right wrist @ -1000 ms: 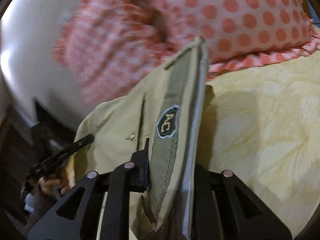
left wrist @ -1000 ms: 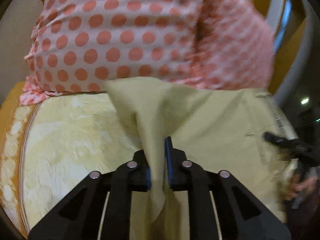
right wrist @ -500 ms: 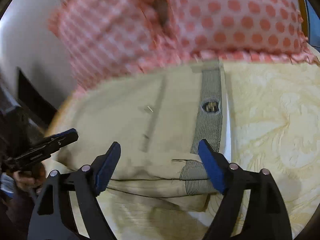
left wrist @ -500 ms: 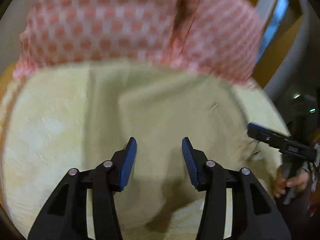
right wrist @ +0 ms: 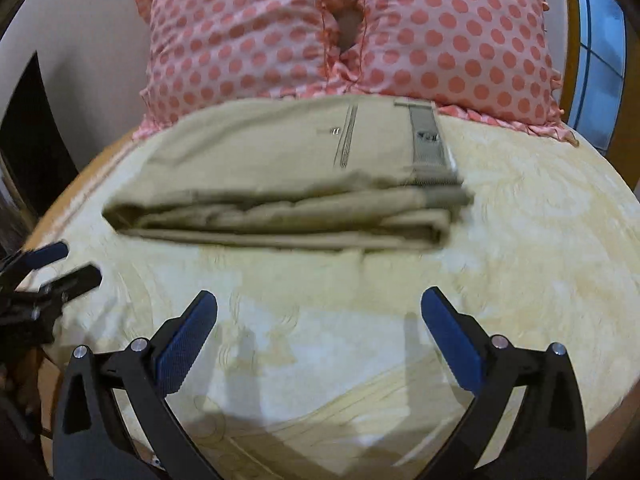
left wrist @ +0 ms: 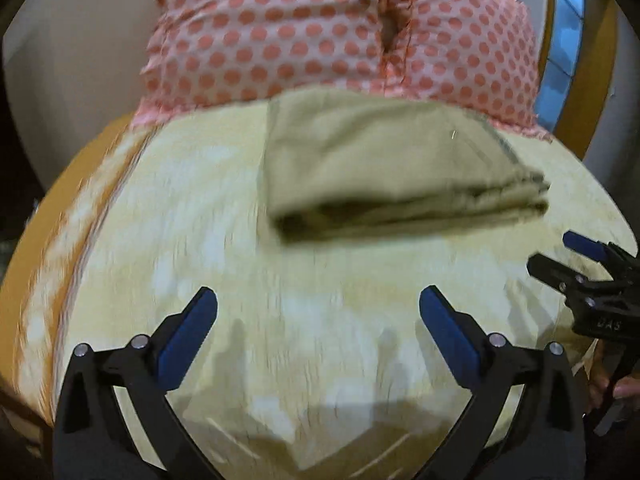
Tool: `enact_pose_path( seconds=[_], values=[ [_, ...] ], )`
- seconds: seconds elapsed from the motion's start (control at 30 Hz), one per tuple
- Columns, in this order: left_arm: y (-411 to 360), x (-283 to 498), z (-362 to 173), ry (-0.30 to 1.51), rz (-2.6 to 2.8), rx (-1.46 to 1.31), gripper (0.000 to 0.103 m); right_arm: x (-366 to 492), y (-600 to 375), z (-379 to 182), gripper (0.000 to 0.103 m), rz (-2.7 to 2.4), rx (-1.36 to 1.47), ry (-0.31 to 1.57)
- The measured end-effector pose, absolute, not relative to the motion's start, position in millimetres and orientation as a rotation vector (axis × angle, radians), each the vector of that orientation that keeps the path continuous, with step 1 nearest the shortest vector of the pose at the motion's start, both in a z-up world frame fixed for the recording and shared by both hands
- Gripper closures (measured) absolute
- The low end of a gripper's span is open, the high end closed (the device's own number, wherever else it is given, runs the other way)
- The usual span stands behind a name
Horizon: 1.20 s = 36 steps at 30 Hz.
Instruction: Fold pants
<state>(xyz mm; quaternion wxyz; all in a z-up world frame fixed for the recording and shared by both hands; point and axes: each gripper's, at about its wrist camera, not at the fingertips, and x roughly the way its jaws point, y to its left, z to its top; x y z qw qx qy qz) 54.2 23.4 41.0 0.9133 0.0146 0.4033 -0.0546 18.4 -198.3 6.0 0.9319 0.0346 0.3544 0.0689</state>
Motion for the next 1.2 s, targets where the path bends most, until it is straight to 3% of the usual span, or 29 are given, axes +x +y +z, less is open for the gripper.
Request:
enact_pose_path(
  seconds=[0.37,1.2],
  values=[
    [16,46,17,0.793,-0.059,0.037,0.002,7,-190,-11,0.001,0.004,0.048,0.69],
    [17,46,17,0.787,-0.061,0.04,0.002,8,-188,-11,0.001,0.0,0.048,0.695]
  ],
)
